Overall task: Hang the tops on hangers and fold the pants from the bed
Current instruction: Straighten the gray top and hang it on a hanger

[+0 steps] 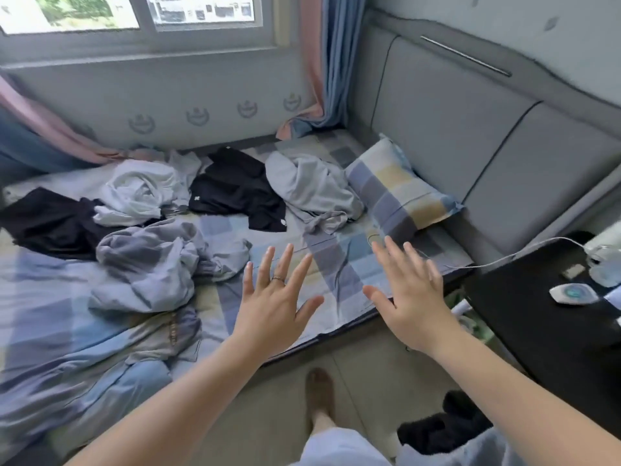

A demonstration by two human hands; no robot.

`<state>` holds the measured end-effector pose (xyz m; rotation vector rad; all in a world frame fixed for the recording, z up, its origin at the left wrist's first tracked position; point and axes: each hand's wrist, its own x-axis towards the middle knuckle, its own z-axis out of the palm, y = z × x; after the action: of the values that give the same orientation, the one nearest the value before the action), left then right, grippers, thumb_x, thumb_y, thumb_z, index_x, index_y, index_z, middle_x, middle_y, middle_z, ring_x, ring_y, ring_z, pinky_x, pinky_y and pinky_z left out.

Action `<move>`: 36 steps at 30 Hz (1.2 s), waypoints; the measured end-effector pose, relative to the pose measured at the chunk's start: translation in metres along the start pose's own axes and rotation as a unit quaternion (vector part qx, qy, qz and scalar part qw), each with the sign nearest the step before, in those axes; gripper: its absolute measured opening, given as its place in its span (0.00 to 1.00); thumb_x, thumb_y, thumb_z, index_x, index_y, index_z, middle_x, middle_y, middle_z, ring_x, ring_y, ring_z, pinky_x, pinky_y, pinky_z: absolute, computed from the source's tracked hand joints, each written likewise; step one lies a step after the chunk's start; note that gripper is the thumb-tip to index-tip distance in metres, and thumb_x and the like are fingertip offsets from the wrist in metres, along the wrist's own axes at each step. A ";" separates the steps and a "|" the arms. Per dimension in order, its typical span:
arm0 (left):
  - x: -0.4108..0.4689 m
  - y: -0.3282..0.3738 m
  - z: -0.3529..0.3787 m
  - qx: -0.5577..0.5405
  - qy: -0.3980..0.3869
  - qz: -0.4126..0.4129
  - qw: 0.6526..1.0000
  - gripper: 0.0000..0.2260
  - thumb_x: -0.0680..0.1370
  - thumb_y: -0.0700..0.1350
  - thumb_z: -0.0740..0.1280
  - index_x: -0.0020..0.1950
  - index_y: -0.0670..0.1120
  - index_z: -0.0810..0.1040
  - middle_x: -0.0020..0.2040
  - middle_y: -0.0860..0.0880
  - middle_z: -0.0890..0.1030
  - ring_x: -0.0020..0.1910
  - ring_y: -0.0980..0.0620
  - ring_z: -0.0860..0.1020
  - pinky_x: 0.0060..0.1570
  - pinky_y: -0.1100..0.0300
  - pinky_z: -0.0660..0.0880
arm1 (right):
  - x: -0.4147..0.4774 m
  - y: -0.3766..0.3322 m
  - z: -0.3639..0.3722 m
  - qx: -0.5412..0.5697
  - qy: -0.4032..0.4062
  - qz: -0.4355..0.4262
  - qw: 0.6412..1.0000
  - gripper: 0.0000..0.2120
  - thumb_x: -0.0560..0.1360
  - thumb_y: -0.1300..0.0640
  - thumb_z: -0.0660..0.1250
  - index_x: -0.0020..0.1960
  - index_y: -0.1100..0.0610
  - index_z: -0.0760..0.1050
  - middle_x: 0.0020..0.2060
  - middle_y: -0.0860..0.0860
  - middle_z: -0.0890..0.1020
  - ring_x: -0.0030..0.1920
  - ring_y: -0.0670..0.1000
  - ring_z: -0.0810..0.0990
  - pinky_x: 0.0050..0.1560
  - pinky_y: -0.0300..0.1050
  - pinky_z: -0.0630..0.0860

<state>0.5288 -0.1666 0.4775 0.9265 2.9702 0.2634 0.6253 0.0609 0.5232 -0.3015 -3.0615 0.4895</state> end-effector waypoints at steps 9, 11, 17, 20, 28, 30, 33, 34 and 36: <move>0.104 -0.063 0.027 -0.003 -0.039 -0.103 0.994 0.37 0.74 0.73 0.34 0.81 0.61 0.42 0.83 0.54 0.41 0.80 0.48 0.35 0.74 0.43 0.34 | 0.160 0.016 0.044 0.003 -0.091 -0.038 0.995 0.32 0.82 0.36 0.49 0.81 0.41 0.40 0.81 0.42 0.40 0.80 0.48 0.37 0.78 0.57 0.39; 0.131 -0.072 0.030 -0.011 -0.046 -0.120 0.992 0.37 0.74 0.73 0.34 0.81 0.62 0.43 0.83 0.54 0.41 0.80 0.49 0.35 0.74 0.44 0.33 | 0.192 0.023 0.050 0.006 -0.106 -0.045 0.993 0.32 0.82 0.36 0.49 0.81 0.41 0.40 0.81 0.42 0.41 0.80 0.47 0.38 0.77 0.56 0.39; 0.173 -0.111 0.045 -0.043 -0.087 -0.205 0.974 0.32 0.79 0.70 0.42 0.82 0.61 0.45 0.83 0.53 0.42 0.80 0.49 0.37 0.75 0.43 0.36 | 0.269 0.024 0.079 -0.003 -0.183 -0.071 0.981 0.32 0.82 0.37 0.50 0.81 0.41 0.41 0.81 0.42 0.42 0.80 0.48 0.39 0.77 0.55 0.40; 0.174 -0.134 0.054 -0.053 -0.111 -0.244 0.962 0.31 0.81 0.68 0.46 0.82 0.60 0.46 0.83 0.52 0.44 0.80 0.48 0.38 0.76 0.42 0.40 | 0.296 0.010 0.097 0.003 -0.209 -0.083 0.974 0.32 0.82 0.37 0.51 0.81 0.40 0.42 0.81 0.41 0.44 0.80 0.48 0.40 0.77 0.55 0.41; 0.141 -0.232 0.095 -0.098 -0.168 -0.359 0.913 0.30 0.82 0.67 0.48 0.82 0.58 0.49 0.83 0.51 0.47 0.81 0.47 0.42 0.77 0.42 0.45 | 0.351 -0.057 0.173 -0.005 -0.271 -0.120 0.955 0.32 0.81 0.37 0.53 0.81 0.41 0.46 0.81 0.42 0.49 0.80 0.47 0.44 0.77 0.55 0.45; 0.127 -0.263 0.115 -0.101 -0.179 -0.385 0.900 0.30 0.81 0.67 0.49 0.82 0.58 0.50 0.83 0.51 0.48 0.81 0.47 0.44 0.77 0.42 0.47 | 0.361 -0.079 0.204 -0.014 -0.293 -0.128 0.947 0.31 0.82 0.37 0.52 0.81 0.42 0.46 0.81 0.42 0.50 0.80 0.48 0.45 0.77 0.55 0.46; 0.110 -0.307 0.157 -0.102 -0.204 -0.404 0.886 0.29 0.81 0.65 0.53 0.81 0.58 0.54 0.83 0.50 0.51 0.81 0.45 0.47 0.76 0.43 0.50 | 0.377 -0.108 0.262 -0.054 -0.327 -0.142 0.933 0.31 0.82 0.38 0.52 0.82 0.44 0.46 0.81 0.44 0.50 0.81 0.50 0.47 0.77 0.54 0.49; 0.106 -0.319 0.174 -0.105 -0.214 -0.407 0.881 0.29 0.81 0.64 0.54 0.81 0.57 0.54 0.83 0.49 0.52 0.80 0.45 0.48 0.76 0.43 0.51 | 0.382 -0.115 0.284 -0.072 -0.334 -0.149 0.928 0.31 0.82 0.38 0.52 0.82 0.44 0.46 0.81 0.44 0.51 0.81 0.51 0.48 0.77 0.53 0.49; 0.105 -0.344 0.212 -0.113 -0.238 -0.401 0.877 0.29 0.81 0.63 0.56 0.80 0.56 0.55 0.83 0.49 0.52 0.80 0.44 0.48 0.76 0.43 0.51 | 0.392 -0.129 0.332 -0.094 -0.347 -0.150 0.921 0.31 0.82 0.39 0.52 0.82 0.44 0.46 0.81 0.45 0.51 0.81 0.51 0.48 0.77 0.53 0.50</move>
<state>0.2633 -0.3529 0.2145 -0.2705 2.4973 0.2828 0.1977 -0.0845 0.2461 0.4455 -3.7403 0.3329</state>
